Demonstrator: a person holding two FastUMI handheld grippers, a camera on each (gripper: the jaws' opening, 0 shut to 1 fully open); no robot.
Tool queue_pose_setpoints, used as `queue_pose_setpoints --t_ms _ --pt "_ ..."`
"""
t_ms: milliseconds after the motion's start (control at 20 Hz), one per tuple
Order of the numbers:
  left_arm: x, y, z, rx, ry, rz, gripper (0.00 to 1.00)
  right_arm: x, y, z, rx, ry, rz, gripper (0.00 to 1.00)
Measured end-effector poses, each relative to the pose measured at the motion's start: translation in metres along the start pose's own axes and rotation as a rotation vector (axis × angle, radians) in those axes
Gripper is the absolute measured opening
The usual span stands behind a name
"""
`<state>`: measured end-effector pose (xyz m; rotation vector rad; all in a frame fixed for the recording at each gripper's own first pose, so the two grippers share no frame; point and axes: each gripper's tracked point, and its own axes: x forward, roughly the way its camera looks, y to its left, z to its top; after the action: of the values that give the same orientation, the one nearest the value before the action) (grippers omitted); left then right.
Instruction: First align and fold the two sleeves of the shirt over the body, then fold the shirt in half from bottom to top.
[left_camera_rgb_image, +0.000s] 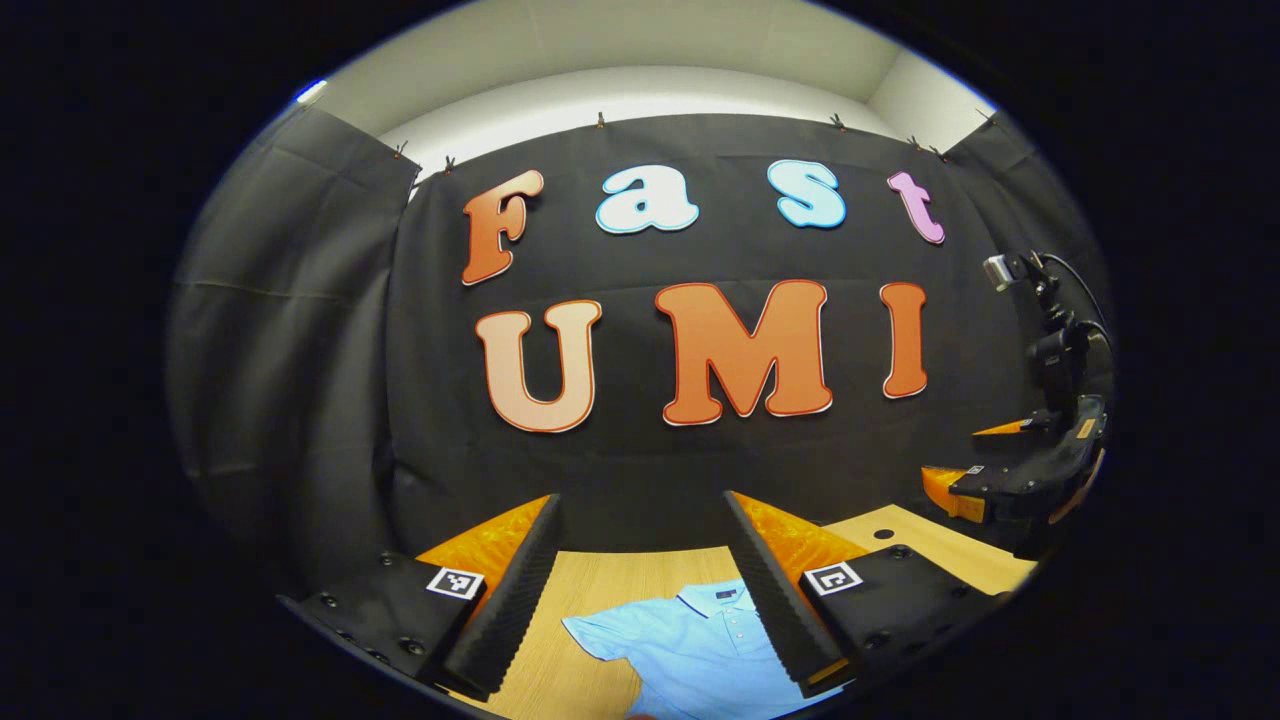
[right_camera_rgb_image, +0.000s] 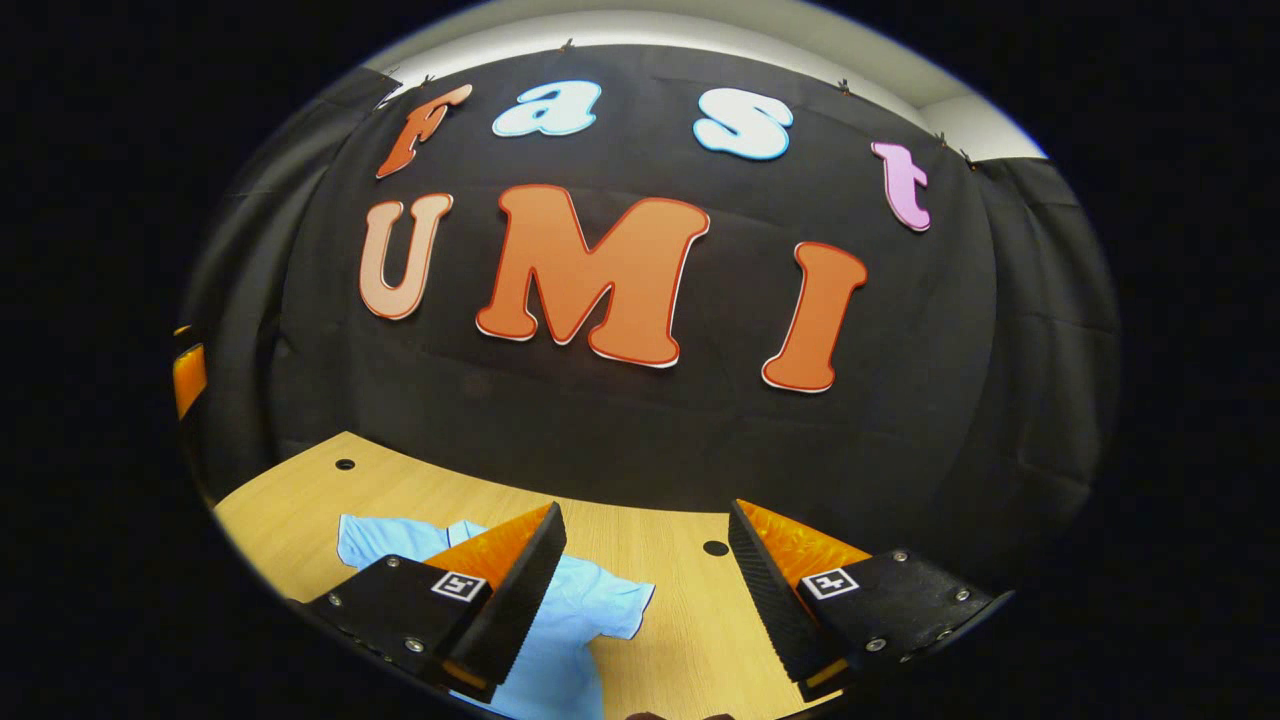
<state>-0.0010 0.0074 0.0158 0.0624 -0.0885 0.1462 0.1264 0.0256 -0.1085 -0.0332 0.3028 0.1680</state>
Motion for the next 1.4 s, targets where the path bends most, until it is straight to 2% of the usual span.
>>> queue_pose_setpoints --t_ms 350,750,950,1100,1400 --pt "0.006 -0.017 -0.014 0.005 0.062 0.075 1.0 0.062 -0.019 -0.037 -0.012 0.128 0.04 0.99" --pt "0.001 -0.01 -0.031 0.035 0.14 0.21 1.0 0.132 -0.014 -0.102 -0.008 0.324 0.091 0.98" --pt "-0.002 -0.006 -0.044 0.052 0.19 0.262 1.0 0.158 -0.011 -0.147 0.0 0.458 0.117 0.97" --pt "-0.008 -0.004 -0.052 0.066 0.228 0.29 1.0 0.176 -0.011 -0.179 -0.022 0.543 0.118 0.96" --pt "-0.009 -0.008 -0.083 0.033 0.326 0.296 1.0 0.188 -0.005 -0.237 -0.056 0.707 0.129 0.91"
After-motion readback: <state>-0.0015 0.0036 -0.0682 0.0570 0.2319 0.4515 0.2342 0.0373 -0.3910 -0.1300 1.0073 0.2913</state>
